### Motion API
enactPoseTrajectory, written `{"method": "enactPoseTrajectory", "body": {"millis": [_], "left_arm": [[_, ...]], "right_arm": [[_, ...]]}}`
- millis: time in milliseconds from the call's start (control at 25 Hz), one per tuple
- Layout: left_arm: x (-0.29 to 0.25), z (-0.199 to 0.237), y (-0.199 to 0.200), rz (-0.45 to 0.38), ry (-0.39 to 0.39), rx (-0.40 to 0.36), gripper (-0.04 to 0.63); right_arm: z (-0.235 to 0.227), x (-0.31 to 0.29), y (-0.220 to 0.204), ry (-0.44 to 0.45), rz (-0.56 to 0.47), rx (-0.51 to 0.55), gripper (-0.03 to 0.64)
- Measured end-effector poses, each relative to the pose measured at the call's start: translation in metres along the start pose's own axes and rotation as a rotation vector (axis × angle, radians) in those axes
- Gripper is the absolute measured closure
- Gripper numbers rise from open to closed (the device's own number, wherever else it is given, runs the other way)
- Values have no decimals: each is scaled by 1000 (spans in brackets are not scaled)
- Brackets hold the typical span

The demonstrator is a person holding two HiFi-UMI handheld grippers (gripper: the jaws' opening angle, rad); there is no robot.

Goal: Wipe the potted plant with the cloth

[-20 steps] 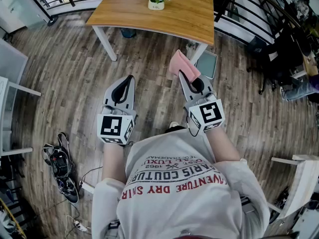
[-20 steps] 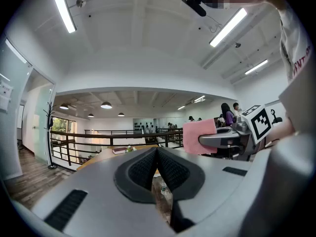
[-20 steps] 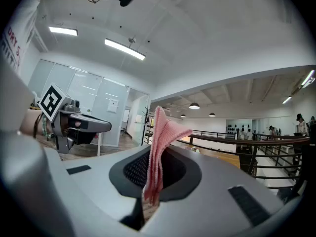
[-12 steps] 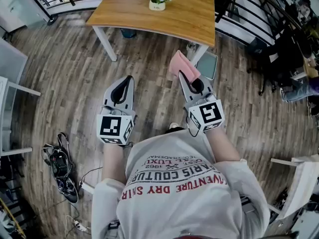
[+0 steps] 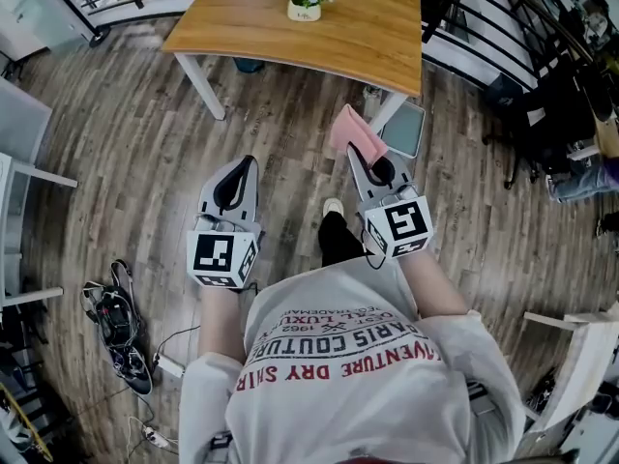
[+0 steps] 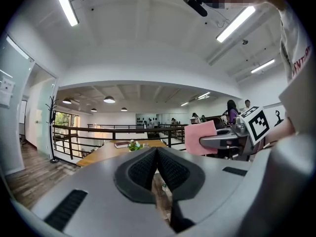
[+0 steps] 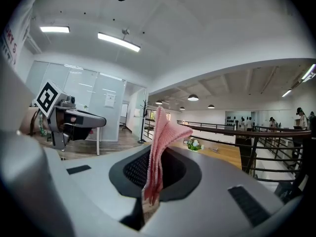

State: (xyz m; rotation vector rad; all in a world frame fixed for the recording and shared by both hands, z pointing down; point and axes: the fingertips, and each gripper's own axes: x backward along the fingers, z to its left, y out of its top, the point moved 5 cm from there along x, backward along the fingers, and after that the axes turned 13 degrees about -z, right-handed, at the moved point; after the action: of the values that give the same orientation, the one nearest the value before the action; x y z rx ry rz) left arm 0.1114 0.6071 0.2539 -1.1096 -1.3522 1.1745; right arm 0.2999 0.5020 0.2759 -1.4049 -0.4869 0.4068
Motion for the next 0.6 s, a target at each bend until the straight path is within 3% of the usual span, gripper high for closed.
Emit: {"method": "enactPoseTrajectory", "body": {"millis": [240,600], "left_arm": [[-62,19,-19,27,45,-20,580],[-216,65,-40,47,125,-16,580]], "right_arm": [[-59,-52,-29,4,12,-39,580],[-184,-176,-58,54,33,-58,580]]}}
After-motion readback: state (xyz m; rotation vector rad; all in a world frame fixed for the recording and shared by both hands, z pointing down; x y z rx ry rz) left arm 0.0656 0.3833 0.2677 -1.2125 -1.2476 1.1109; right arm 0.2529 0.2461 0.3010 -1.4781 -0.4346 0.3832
